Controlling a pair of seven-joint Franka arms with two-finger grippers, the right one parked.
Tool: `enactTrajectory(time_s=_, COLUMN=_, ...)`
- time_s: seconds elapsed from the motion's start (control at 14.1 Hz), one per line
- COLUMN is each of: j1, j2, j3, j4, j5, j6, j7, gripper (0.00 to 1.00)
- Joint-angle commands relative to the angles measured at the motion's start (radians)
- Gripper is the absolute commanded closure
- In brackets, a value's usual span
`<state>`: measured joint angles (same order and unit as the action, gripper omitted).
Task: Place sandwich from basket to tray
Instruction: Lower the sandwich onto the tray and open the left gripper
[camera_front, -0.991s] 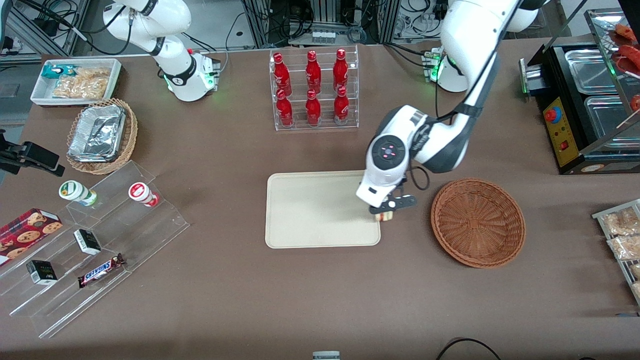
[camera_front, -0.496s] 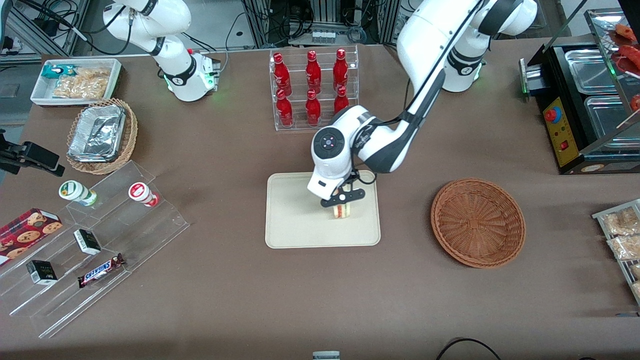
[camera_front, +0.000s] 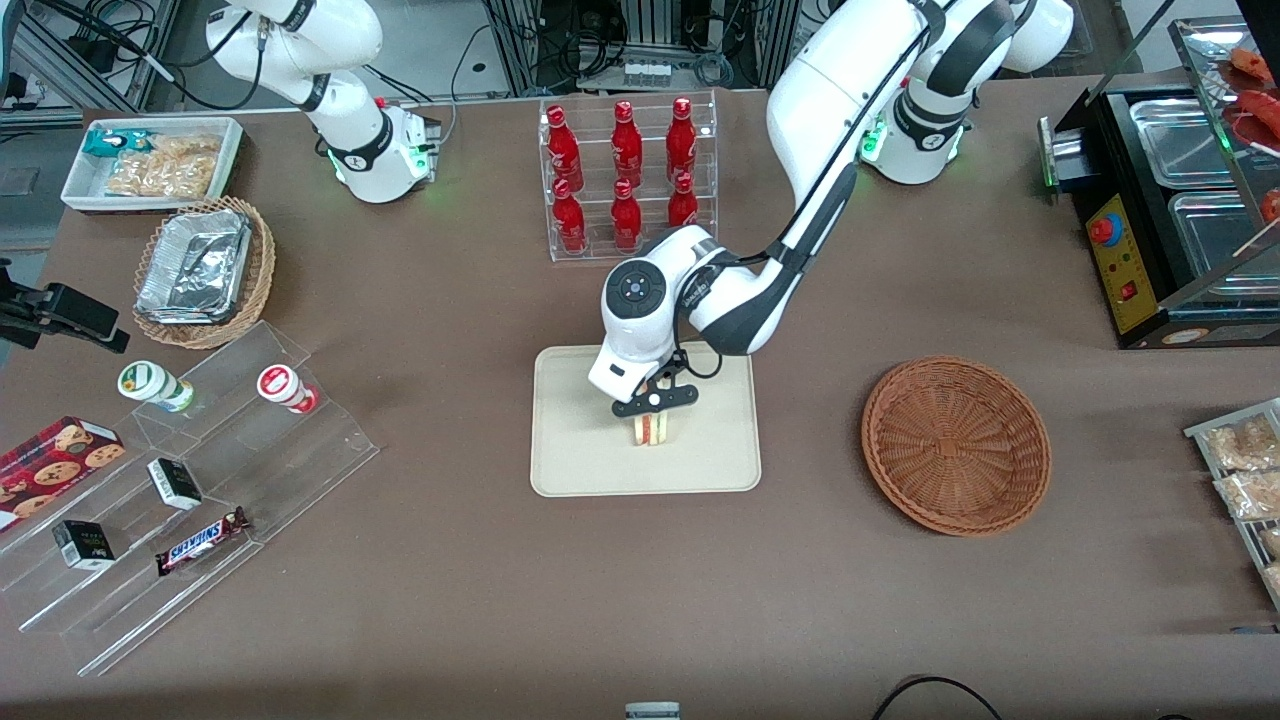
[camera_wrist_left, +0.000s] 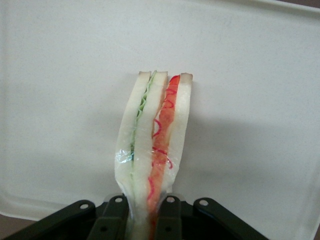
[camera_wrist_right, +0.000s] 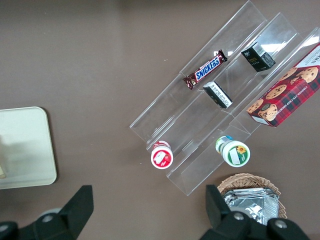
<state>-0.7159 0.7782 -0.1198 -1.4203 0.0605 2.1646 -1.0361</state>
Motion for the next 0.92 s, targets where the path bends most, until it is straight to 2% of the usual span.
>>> enactTrajectory(time_s=0.0, j1=0.004, j2=0.030, j3=0.002, j4=0.046, j5=0.002, j6=0.001, j7=0.004, gripper=0.69)
enactTrajectory(time_s=0.07, j1=0.018, j2=0.030, j3=0.002, j4=0.046, j5=0.005, j6=0.015, j7=0.013, gripper=0.25)
enactTrajectory(time_s=0.14, j1=0.023, j2=0.027, j3=0.002, j4=0.044, j5=0.002, j6=0.017, j7=0.055, gripper=0.00)
enactTrajectory(time_s=0.42, j1=0.018, j2=-0.046, j3=0.008, j4=0.035, j5=0.019, j6=-0.008, j7=0.071, gripper=0.00)
enactTrajectory(time_s=0.64, j1=0.024, j2=-0.125, j3=0.014, j4=0.043, j5=0.022, j6=-0.196, j7=0.071, gripper=0.00)
enactTrajectory(time_s=0.85, j1=0.035, j2=-0.180, j3=0.043, j4=0.029, j5=0.018, j6=-0.264, j7=0.057, gripper=0.00)
